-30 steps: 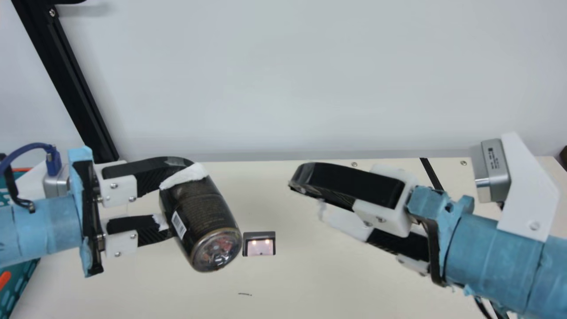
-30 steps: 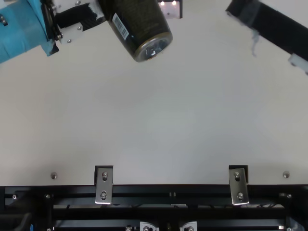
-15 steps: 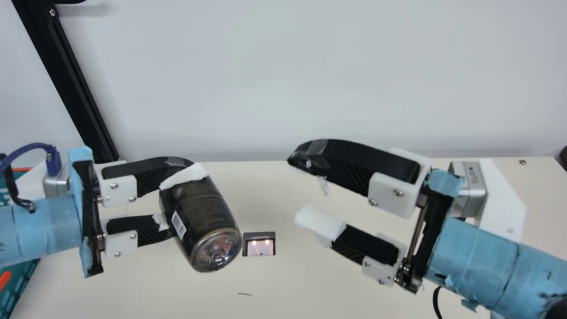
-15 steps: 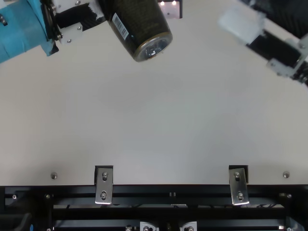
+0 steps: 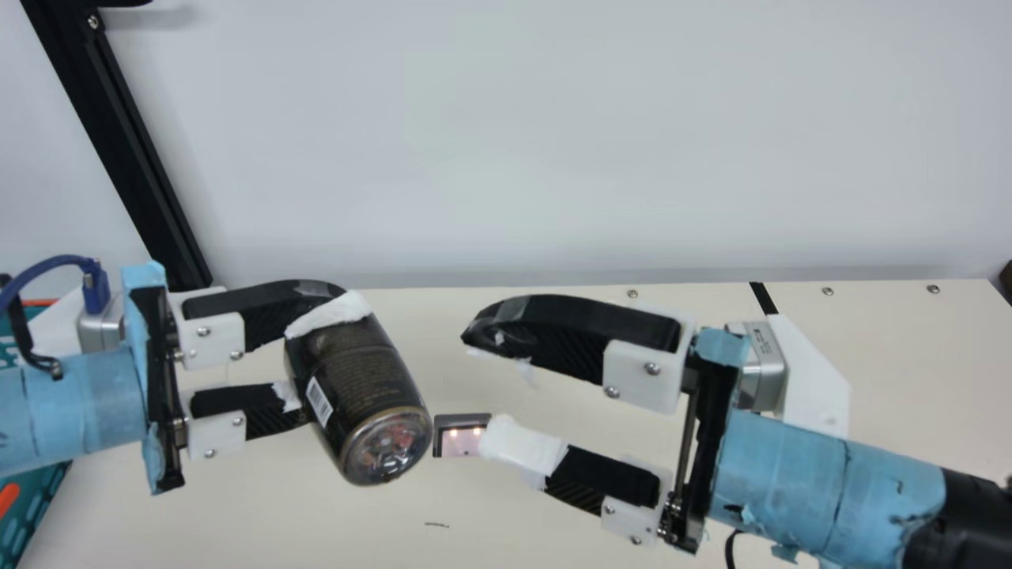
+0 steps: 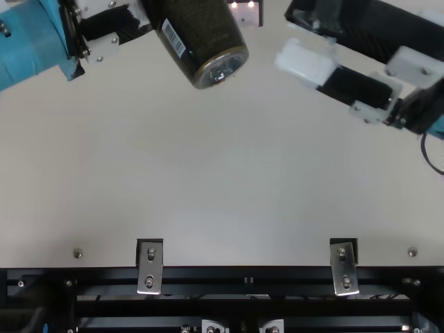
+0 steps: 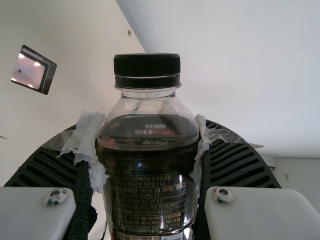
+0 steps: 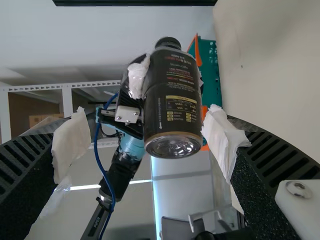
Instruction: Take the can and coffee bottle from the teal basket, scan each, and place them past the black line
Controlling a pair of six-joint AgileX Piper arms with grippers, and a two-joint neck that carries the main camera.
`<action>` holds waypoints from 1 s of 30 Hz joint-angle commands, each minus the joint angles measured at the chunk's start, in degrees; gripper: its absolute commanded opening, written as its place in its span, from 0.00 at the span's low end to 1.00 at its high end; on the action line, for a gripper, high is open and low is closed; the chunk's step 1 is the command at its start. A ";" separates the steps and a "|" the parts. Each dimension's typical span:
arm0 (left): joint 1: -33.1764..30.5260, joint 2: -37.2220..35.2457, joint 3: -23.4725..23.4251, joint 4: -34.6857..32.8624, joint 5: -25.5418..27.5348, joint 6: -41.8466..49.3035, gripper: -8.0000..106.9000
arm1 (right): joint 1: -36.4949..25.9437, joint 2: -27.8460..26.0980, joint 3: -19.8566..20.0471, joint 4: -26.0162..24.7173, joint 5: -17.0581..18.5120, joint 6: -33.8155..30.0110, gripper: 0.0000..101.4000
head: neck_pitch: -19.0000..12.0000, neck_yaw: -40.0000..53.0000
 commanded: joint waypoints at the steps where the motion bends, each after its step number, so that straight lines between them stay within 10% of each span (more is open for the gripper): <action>1: 0.00 0.00 0.00 0.00 0.00 0.00 0.16 | 1.55 1.16 -0.45 -0.09 -0.10 -0.07 1.00 | -1.54 -0.06; 30: 0.00 0.00 0.00 0.00 0.00 0.00 0.16 | 12.43 14.38 -11.65 -0.09 -1.71 1.53 1.00 | -1.54 -0.06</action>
